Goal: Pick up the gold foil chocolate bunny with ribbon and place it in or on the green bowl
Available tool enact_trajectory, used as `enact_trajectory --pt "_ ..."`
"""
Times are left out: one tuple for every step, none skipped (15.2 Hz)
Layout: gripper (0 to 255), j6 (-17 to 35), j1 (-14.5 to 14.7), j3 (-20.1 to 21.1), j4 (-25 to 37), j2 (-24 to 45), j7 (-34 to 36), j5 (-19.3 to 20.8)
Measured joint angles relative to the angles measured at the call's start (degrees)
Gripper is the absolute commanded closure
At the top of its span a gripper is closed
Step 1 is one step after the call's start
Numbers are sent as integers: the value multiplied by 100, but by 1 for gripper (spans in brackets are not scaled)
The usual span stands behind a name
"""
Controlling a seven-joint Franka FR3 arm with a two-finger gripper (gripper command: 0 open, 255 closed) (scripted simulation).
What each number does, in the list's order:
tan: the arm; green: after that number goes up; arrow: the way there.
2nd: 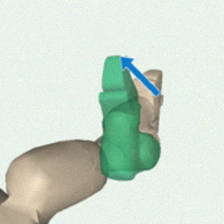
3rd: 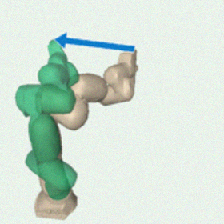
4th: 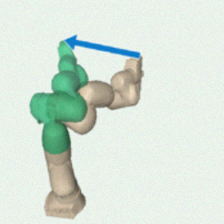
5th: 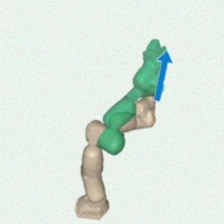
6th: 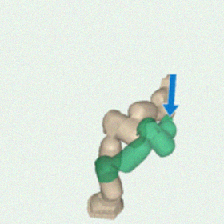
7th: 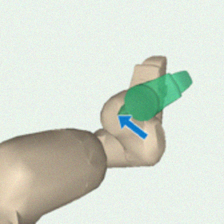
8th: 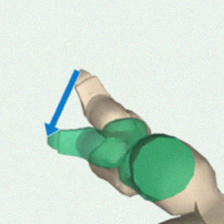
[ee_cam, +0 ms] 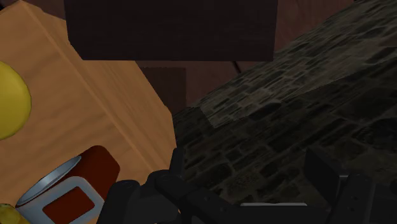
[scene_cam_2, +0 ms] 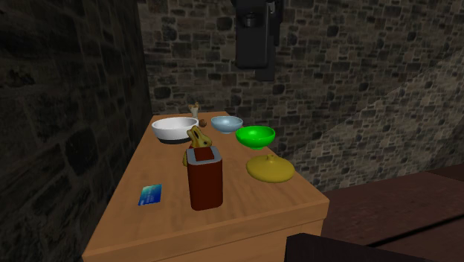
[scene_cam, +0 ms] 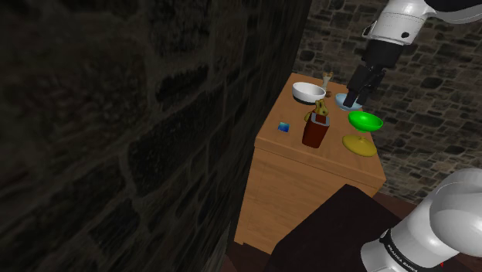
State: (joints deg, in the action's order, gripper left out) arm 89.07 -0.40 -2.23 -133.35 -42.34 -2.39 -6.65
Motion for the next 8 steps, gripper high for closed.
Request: enact_trajectory --pt "0 0 0 0 0 0 0 0" --pt "0 60 -15 -36 -35 16 -54 34" --pt "0 176 -35 -89 -52 103 -134 81" --pt "0 274 -63 -168 -24 209 -240 144" --pt "0 421 -96 -254 -46 317 -362 212" --pt "0 556 -115 -307 -85 386 -444 256" --pt "0 691 -148 -388 -137 445 -557 317" --pt "0 805 -180 -492 -69 599 -692 382"
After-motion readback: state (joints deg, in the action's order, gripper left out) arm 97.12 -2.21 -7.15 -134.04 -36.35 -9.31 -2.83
